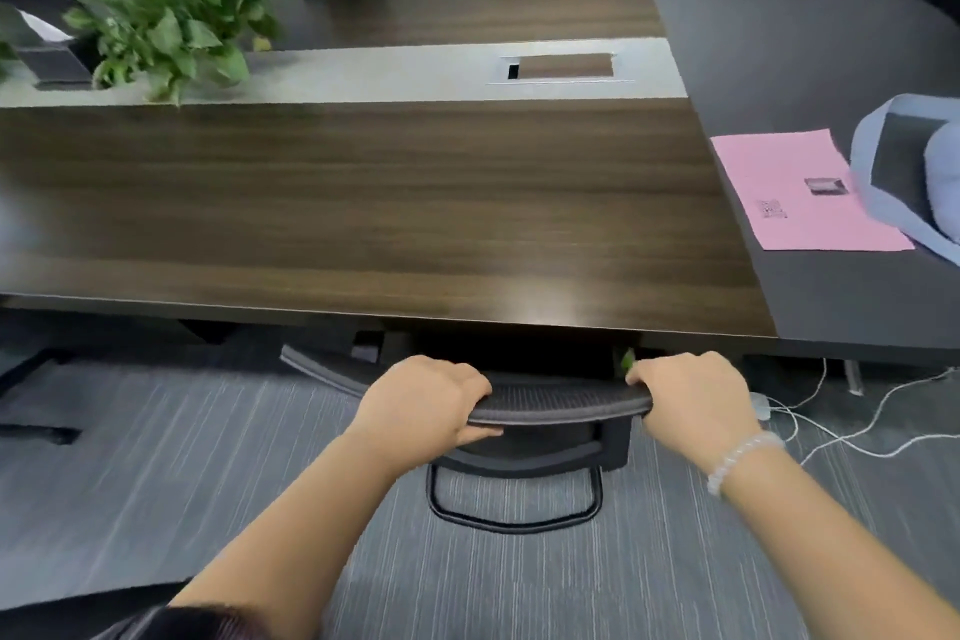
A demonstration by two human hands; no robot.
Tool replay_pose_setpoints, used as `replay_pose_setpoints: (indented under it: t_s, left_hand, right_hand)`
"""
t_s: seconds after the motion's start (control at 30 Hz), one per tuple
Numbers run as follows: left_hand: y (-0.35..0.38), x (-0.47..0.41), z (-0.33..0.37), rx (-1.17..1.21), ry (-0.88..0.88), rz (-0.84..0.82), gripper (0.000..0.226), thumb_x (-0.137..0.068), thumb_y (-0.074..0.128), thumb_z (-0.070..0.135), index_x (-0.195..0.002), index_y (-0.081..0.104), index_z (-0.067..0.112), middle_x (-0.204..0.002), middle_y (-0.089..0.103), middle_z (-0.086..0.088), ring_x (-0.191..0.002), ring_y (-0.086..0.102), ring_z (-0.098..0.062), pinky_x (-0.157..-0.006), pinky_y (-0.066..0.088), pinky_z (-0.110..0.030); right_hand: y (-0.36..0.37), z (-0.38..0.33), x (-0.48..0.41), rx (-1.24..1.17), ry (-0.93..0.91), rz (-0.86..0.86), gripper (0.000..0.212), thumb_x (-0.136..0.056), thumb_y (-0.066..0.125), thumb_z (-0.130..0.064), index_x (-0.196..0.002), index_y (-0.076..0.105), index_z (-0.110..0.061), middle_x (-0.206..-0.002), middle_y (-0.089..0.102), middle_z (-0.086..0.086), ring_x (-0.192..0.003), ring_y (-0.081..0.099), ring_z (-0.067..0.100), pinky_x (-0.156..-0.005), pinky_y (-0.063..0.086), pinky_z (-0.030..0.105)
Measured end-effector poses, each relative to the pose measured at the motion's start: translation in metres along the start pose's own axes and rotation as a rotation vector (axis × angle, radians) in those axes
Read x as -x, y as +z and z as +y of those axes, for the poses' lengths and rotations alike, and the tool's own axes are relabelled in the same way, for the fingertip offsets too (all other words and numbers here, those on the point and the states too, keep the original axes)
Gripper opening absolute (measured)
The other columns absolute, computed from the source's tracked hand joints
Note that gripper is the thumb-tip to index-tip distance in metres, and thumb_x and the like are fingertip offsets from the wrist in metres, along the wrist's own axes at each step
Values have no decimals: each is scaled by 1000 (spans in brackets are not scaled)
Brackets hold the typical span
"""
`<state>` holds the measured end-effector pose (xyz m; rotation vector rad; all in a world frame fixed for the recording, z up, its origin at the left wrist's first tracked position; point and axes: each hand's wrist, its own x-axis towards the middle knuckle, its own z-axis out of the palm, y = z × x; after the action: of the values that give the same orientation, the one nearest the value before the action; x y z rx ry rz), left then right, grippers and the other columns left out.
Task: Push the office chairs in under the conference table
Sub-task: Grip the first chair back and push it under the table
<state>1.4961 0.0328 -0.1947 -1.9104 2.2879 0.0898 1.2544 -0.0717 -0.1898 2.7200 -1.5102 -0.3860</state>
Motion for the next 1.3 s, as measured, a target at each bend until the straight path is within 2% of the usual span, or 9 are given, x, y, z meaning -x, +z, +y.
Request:
replay_pose_setpoints:
  t_s: [0.07,0.13,0.4,0.73,0.87,1.0,1.1,1.2,1.3]
  left_hand:
    - [1,-4,-6,8,56,3,62,-84,31,68,-113,59,21,-108,66,4,-96,63,-20,-77,53,-38]
    - [2,-6,-15,-14,99,23,65,-82,27,68,-109,60,19,-102,67,3,-90,65,-21,-70,54,-38]
    - [5,-2,-26,-48,146,34,60,-88,31,67,-112,59,18,-101,67,1,-85,65,-24,-68,54,-39]
    - [6,11,-24,-36,130,81,56,-89,32,65,-114,57,22,-101,66,4,-83,64,-21,-65,51,-34]
    - [-3,14,-21,77,73,-13,58,-85,43,66,-125,52,25,-119,61,6,-102,60,-18,-77,51,-36]
    - [-27,20,-20,586,-58,-233,64,-78,62,58,-132,50,26,-133,53,6,-121,50,-13,-100,40,-33]
    - [-48,35,-20,924,-166,9,42,-84,65,37,-124,58,25,-127,60,8,-119,52,-7,-98,36,-23]
    - [-62,63,-23,1051,-340,270,27,-89,61,30,-115,62,27,-116,63,13,-108,56,-2,-92,38,-18]
    - [-69,103,-26,1150,-507,417,19,-90,57,29,-108,64,30,-105,62,20,-97,55,9,-83,38,-10]
  right_hand:
    - [-5,-2,1,-19,38,-14,42,-85,50,-18,-120,58,-39,-110,69,-9,-99,62,20,-74,35,27]
    - [-6,-8,-2,-37,75,-27,45,-85,50,-18,-123,57,-41,-114,67,-9,-102,60,21,-76,36,27]
    - [0,-19,-6,-33,124,-10,34,-83,54,-18,-108,65,-37,-98,69,-10,-94,61,21,-79,41,28]
    - [1,-31,1,-38,110,-54,38,-80,51,-11,-108,64,-34,-110,67,-5,-102,60,23,-84,40,29]
    - [-20,-36,1,-74,74,-250,48,-79,58,-12,-123,57,-31,-124,61,-3,-110,57,24,-83,36,28]
    - [-54,-57,4,-524,-12,-434,70,-75,69,-4,-138,46,-25,-129,50,-5,-109,54,19,-83,47,27]
    - [-78,-81,9,-771,-116,-264,54,-84,67,-11,-134,50,-23,-126,56,-3,-108,56,10,-100,43,27]
    - [-95,-107,20,-1004,-161,-50,35,-91,60,-20,-126,56,-26,-121,62,-5,-103,60,8,-97,45,26]
    - [-104,-134,35,-1267,-216,-84,25,-95,55,-25,-119,59,-29,-112,67,-10,-102,64,7,-94,51,31]
